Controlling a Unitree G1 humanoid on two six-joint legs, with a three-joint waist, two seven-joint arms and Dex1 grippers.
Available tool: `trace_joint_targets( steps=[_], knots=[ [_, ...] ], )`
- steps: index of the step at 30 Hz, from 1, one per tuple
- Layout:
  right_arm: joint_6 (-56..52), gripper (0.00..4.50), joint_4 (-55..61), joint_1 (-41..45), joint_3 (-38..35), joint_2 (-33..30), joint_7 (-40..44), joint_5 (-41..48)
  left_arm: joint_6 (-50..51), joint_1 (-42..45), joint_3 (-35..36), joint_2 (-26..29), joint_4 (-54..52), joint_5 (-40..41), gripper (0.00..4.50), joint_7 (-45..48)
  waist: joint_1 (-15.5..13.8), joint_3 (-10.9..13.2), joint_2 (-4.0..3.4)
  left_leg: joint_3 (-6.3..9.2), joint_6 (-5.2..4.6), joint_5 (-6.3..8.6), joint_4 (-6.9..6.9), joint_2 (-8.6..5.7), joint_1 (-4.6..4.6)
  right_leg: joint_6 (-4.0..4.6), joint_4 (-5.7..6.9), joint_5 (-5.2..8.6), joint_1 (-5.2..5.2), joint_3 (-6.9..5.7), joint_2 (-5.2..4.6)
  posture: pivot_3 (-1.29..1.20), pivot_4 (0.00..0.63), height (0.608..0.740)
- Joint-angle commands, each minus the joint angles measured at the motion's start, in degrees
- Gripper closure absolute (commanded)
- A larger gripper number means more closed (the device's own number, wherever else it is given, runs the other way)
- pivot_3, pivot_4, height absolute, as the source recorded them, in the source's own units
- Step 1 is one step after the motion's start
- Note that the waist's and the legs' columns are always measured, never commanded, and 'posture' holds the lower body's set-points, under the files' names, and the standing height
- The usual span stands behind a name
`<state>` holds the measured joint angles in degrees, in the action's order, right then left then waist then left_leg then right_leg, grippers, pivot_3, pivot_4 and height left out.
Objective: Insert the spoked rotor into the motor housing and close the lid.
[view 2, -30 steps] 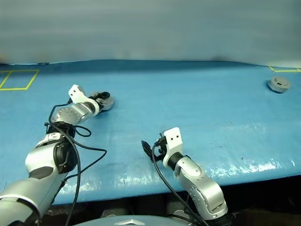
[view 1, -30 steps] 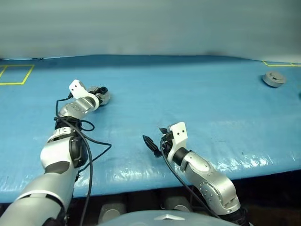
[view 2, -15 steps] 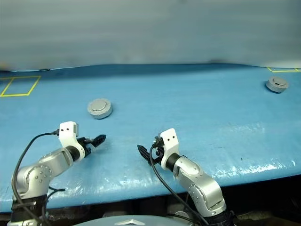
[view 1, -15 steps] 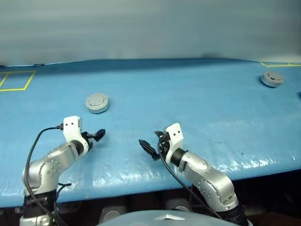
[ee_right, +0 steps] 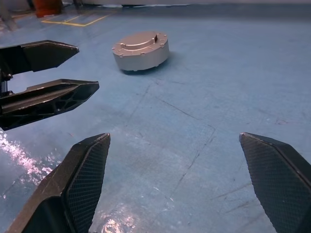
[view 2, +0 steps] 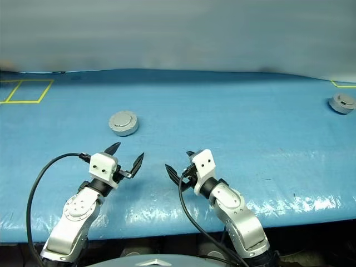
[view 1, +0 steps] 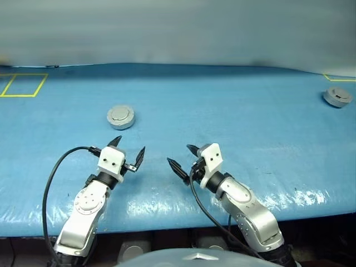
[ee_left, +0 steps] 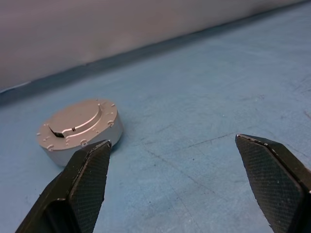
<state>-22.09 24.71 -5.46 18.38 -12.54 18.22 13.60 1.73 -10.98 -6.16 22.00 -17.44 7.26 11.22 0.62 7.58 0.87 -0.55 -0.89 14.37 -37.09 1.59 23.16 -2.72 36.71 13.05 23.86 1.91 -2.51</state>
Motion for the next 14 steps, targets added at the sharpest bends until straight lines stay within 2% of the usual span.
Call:
trace_joint_targets(
  steps=[1, 6, 14],
  knots=[
    [4.0, 0.0, 0.2, -1.4, 0.4, 0.2, 0.2, -1.8, -3.1, 0.0, 0.7, -1.2, 0.2, -1.0, 0.02, 1.1, 0.0, 0.1, 0.08, 0.0, -0.02, 0.01, -0.02, 0.0, 0.0, -0.02, 0.0, 0.01, -0.02, -0.01, 0.0, 0.0, 0.15, 0.74],
    [5.8, 0.0, 0.4, -3.5, -0.6, 1.0, 0.6, -1.5, -2.6, 0.2, 1.4, -2.3, 0.6, -1.3, 0.02, 2.3, 0.1, 0.3, 0.24, 0.02, -0.04, 0.02, -0.23, 0.03, -0.01, -0.39, 0.04, 0.1, -0.11, -0.02, 0.01, 0.0, 0.15, 0.74],
    [6.3, 0.0, 0.4, -4.4, 0.1, 0.1, 3.7, -0.7, -2.3, 1.1, 2.4, -3.1, 2.0, -1.2, 0.02, 4.1, 0.0, 0.3, 0.25, 0.04, -0.05, 0.01, -0.31, 0.03, -0.07, -0.44, 0.1, 0.09, -0.2, -0.02, 0.01, 0.0, 0.15, 0.74]
  ],
)
